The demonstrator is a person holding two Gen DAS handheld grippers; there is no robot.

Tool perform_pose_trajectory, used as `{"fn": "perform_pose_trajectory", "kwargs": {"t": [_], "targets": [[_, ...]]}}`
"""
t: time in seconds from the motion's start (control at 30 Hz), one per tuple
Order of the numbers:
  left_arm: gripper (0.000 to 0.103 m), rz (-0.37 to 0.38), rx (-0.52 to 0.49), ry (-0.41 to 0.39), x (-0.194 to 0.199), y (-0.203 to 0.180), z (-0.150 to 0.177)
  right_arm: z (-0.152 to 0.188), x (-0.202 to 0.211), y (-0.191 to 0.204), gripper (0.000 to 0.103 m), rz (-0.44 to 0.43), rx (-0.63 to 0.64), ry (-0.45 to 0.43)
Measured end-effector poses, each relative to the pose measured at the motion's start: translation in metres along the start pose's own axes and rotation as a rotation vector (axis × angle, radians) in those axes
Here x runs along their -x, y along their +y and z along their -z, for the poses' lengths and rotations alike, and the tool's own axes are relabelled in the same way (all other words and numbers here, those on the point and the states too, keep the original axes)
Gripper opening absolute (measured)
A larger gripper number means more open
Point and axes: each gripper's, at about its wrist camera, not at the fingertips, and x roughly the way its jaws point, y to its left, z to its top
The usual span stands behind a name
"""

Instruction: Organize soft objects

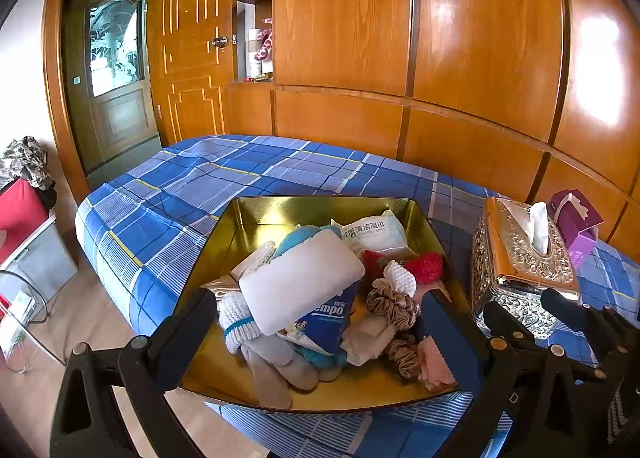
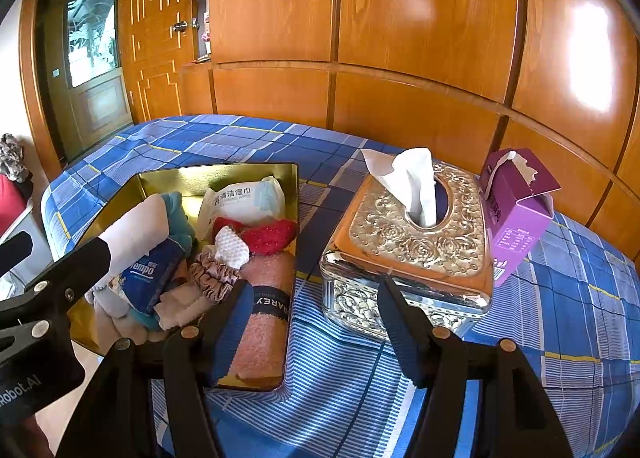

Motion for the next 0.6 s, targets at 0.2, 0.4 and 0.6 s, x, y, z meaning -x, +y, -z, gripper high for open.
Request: {"fn": "perform_pose_trajectory", "kwargs": {"t": [0.2, 0.4, 0.6], "targets": [[0.103, -0.007, -0.006, 0.0, 0.0011, -0.0018, 0.0001, -0.0001, 0.0005, 0.0, 0.065, 0.001, 0.002, -0.004], [0.103, -0.006, -0.007, -0.008, 0.0042, -0.0034, 0.0006, 0.0004, 0.0006, 0.0003, 0.065, 0.002, 0.003, -0.001], [0.1, -0.009, -0.001, -0.003, 0.0021, -0.0016, 0.0003, 0.0001, 0.0041, -0.0031, 0.065, 0.001, -0.005, -0.017]]}}
